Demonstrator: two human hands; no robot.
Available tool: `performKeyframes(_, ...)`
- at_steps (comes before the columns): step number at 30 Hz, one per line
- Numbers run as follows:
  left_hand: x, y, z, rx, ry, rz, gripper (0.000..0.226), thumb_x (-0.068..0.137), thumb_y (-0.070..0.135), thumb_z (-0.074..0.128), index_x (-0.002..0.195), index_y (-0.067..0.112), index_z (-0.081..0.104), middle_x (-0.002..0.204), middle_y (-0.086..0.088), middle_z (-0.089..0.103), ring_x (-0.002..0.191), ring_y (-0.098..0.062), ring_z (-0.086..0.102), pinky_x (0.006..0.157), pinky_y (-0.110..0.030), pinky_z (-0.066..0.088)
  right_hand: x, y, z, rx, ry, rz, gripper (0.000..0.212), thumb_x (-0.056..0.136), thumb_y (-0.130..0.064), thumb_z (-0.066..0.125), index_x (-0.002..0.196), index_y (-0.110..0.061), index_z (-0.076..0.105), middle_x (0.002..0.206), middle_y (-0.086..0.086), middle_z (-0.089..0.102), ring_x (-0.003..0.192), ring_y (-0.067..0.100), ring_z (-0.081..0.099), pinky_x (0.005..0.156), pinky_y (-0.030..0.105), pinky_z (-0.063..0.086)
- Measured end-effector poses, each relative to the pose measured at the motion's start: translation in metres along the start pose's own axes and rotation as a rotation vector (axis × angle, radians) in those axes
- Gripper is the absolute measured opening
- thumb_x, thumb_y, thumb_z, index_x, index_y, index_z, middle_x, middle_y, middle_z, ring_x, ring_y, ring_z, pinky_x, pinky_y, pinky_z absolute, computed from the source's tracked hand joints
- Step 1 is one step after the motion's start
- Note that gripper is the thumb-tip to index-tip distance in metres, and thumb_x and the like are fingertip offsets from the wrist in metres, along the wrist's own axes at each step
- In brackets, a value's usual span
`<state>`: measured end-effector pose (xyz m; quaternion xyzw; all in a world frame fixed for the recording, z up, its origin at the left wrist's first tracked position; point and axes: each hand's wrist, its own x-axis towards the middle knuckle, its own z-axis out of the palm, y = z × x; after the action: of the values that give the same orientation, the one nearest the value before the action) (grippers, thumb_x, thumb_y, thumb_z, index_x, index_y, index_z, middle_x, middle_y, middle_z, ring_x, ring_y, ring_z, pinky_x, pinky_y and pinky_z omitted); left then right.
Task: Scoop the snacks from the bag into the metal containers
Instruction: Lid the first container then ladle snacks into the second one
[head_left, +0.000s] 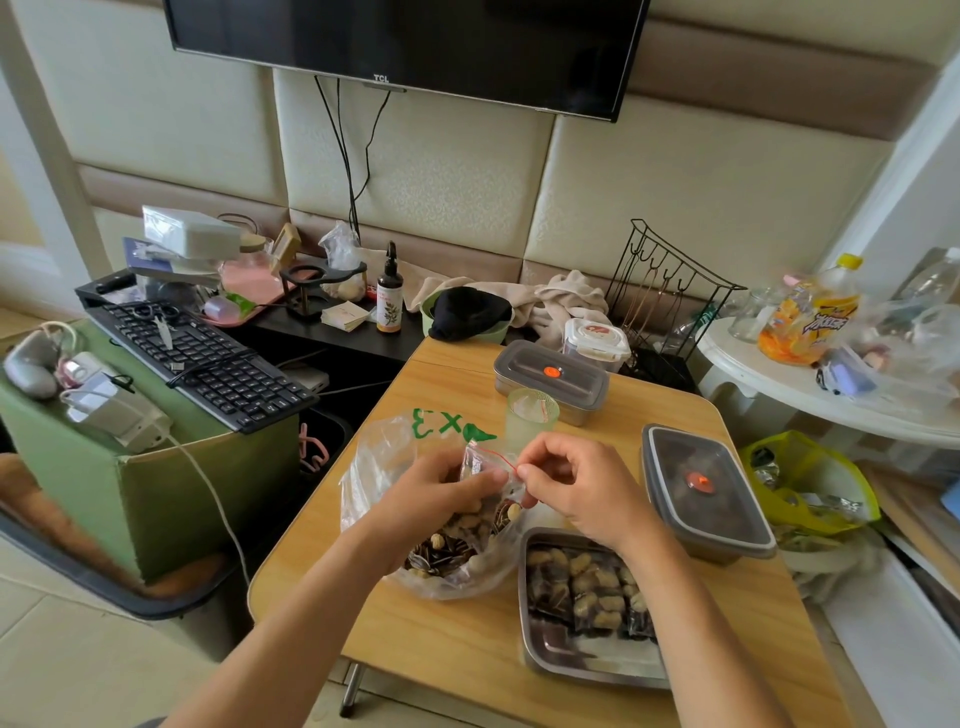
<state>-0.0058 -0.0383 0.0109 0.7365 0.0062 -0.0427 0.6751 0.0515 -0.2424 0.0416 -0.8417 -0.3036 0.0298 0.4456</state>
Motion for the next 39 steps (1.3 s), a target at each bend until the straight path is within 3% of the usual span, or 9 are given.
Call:
performKeyframes(5,0.001,-0.002,0.003,-0.126,0.049,-0.022,0.025,0.088,0.035,0.077,0.101,0.013,0.076,0.103,-0.016,0.075,0.101,-0.037,0.071,0.093,-0.052,0.059,0.0,0.0,0.004,0.057,0.02,-0.013,0.008,0.095,-0.011,0.072,0.089,-0.017,0.072,0.079,0.0,0.075,0.072,0.018,0.075,0.072,0.037,0.062)
performKeyframes(9,0.001,0.0,0.007,-0.184,0.074,0.038,0.028,0.083,0.037,0.077,0.098,0.013,0.076,0.103,-0.019,0.075,0.097,-0.038,0.073,0.086,-0.049,0.063,0.002,0.0,0.005,0.244,0.038,0.015,0.01,0.095,-0.007,0.073,0.101,-0.013,0.068,0.09,0.005,0.074,0.074,0.028,0.074,0.073,0.042,0.062)
performKeyframes(11,0.001,0.001,0.008,-0.223,0.1,0.058,0.027,0.082,0.034,0.076,0.097,0.012,0.076,0.101,-0.025,0.072,0.09,-0.038,0.073,0.076,-0.042,0.065,0.003,0.0,0.005,0.318,0.082,0.035,0.017,0.094,-0.006,0.074,0.107,-0.013,0.065,0.093,0.007,0.074,0.074,0.029,0.074,0.07,0.035,0.06)
performKeyframes(14,0.001,0.001,0.009,-0.237,0.132,0.077,0.035,0.085,0.036,0.076,0.103,0.006,0.073,0.104,-0.031,0.069,0.093,-0.045,0.072,0.08,-0.049,0.062,0.004,-0.001,0.007,0.383,0.096,0.096,0.018,0.096,-0.011,0.074,0.112,-0.013,0.066,0.096,0.008,0.074,0.074,0.023,0.072,0.065,0.025,0.054)
performKeyframes(19,0.0,0.001,0.013,-0.293,0.184,0.111,0.026,0.093,0.025,0.072,0.103,0.0,0.072,0.1,-0.032,0.07,0.093,-0.051,0.069,0.072,-0.04,0.064,0.005,0.002,0.016,0.354,0.083,0.181,0.01,0.098,-0.018,0.072,0.096,-0.009,0.072,0.082,0.004,0.07,0.073,0.019,0.069,0.063,0.024,0.051)
performKeyframes(23,0.001,0.001,0.015,-0.294,0.224,0.119,0.024,0.095,0.021,0.071,0.101,-0.002,0.071,0.096,-0.035,0.068,0.09,-0.055,0.066,0.071,-0.044,0.063,0.005,0.0,0.023,0.378,0.15,0.214,0.011,0.097,-0.017,0.071,0.093,-0.006,0.072,0.078,0.005,0.069,0.069,0.015,0.066,0.062,0.023,0.05)
performKeyframes(31,0.0,0.001,0.023,-0.274,0.322,0.119,0.021,0.096,0.016,0.07,0.099,-0.004,0.071,0.089,-0.031,0.07,0.071,-0.037,0.071,0.055,-0.032,0.061,0.005,-0.002,0.032,0.376,0.243,0.263,0.01,0.095,-0.019,0.072,0.087,-0.014,0.071,0.08,-0.001,0.07,0.066,0.012,0.069,0.064,0.026,0.053)
performKeyframes(36,0.003,-0.002,0.022,-0.237,0.356,0.101,0.018,0.095,0.022,0.073,0.092,0.005,0.075,0.088,-0.022,0.074,0.085,-0.041,0.073,0.075,-0.048,0.063,0.006,-0.002,0.035,0.353,0.252,0.243,0.011,0.094,-0.018,0.072,0.083,-0.016,0.069,0.079,-0.002,0.068,0.064,0.013,0.068,0.064,0.029,0.054)
performKeyframes(39,0.003,-0.001,0.021,-0.245,0.357,0.085,0.018,0.095,0.022,0.073,0.092,0.004,0.075,0.089,-0.022,0.074,0.086,-0.04,0.073,0.076,-0.048,0.063,0.007,-0.002,0.035,0.358,0.259,0.234,0.011,0.094,-0.015,0.071,0.083,-0.014,0.068,0.075,-0.002,0.066,0.064,0.014,0.066,0.065,0.03,0.054)
